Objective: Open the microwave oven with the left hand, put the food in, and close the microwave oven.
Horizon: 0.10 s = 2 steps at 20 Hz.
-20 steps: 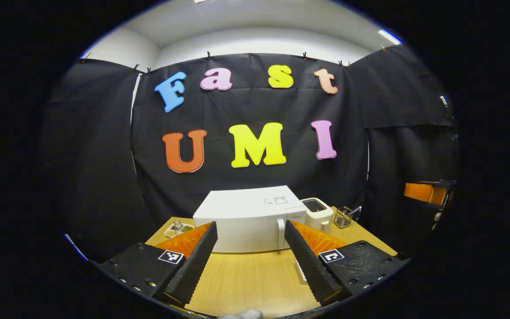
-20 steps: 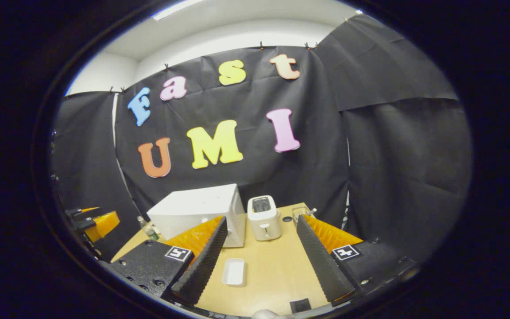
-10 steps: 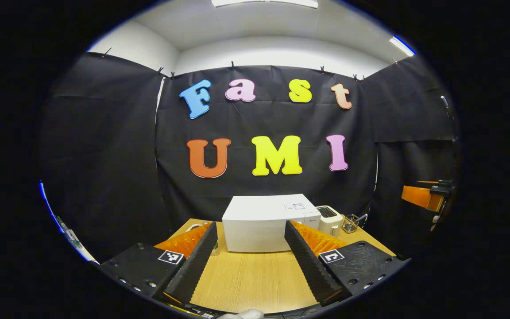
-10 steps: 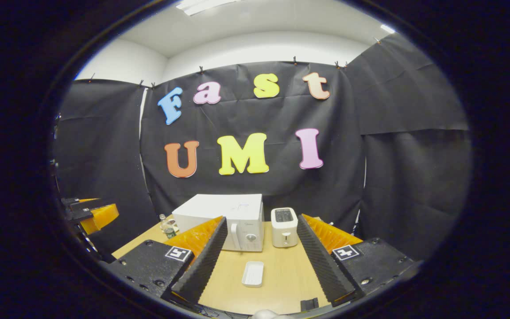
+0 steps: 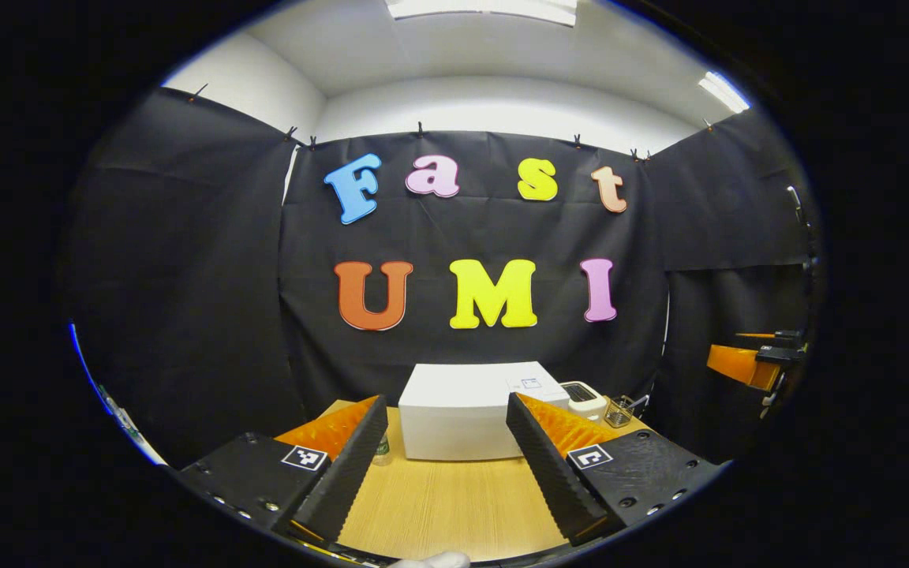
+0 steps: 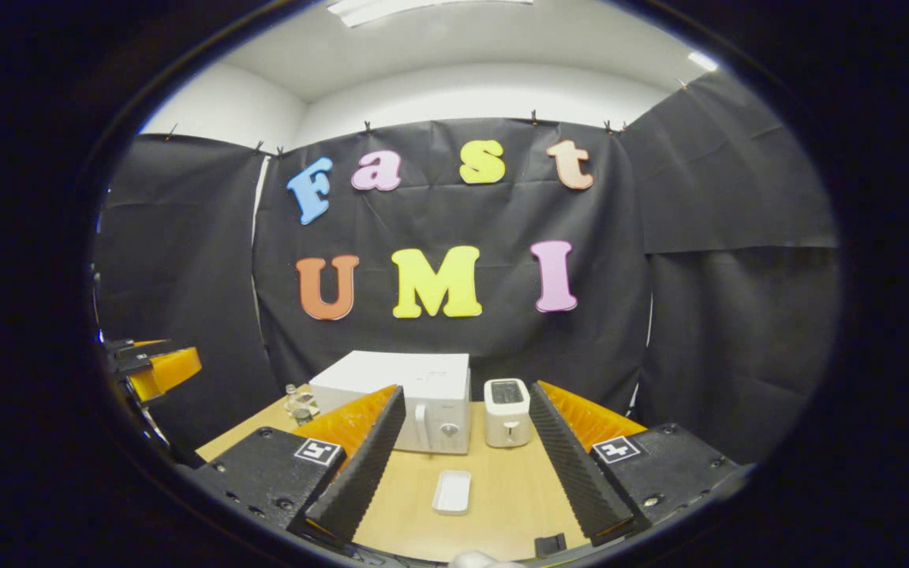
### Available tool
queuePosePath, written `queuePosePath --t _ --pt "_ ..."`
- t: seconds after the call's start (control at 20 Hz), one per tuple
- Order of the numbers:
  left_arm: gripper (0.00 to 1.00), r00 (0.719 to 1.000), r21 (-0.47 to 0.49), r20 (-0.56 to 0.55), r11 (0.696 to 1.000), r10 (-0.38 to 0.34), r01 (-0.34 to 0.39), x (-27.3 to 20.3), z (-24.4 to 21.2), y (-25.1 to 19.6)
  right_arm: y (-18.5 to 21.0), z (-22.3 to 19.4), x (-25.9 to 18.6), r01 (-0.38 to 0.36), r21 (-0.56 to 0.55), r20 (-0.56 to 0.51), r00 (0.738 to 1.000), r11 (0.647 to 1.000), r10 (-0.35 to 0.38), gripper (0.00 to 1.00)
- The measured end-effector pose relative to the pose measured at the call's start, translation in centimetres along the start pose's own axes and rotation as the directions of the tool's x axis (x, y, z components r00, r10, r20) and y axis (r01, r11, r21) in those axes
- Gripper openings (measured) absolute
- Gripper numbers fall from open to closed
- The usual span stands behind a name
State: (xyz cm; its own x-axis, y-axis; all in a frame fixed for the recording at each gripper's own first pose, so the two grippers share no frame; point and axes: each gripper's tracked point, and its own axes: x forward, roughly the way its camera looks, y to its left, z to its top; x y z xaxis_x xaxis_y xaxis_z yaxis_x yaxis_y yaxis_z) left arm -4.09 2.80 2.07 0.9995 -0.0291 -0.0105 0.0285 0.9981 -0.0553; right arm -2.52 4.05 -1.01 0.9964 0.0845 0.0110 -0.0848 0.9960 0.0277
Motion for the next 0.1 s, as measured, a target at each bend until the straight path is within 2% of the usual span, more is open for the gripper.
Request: queuePosePath --t 0.05,0.1 --pt "0.95 1.0 -0.003 -0.001 1.0 -0.002 0.002 0.06 -0.07 -0.1 -0.05 0.33 0.02 0.005 -0.004 0.009 1.0 1.0 -0.005 0.9" --pt "0.95 1.0 -0.002 -0.005 1.0 -0.008 0.008 -0.01 -0.19 -0.19 0.03 0.64 0.17 0.007 -0.006 0.016 1.0 1.0 -0.006 0.9"
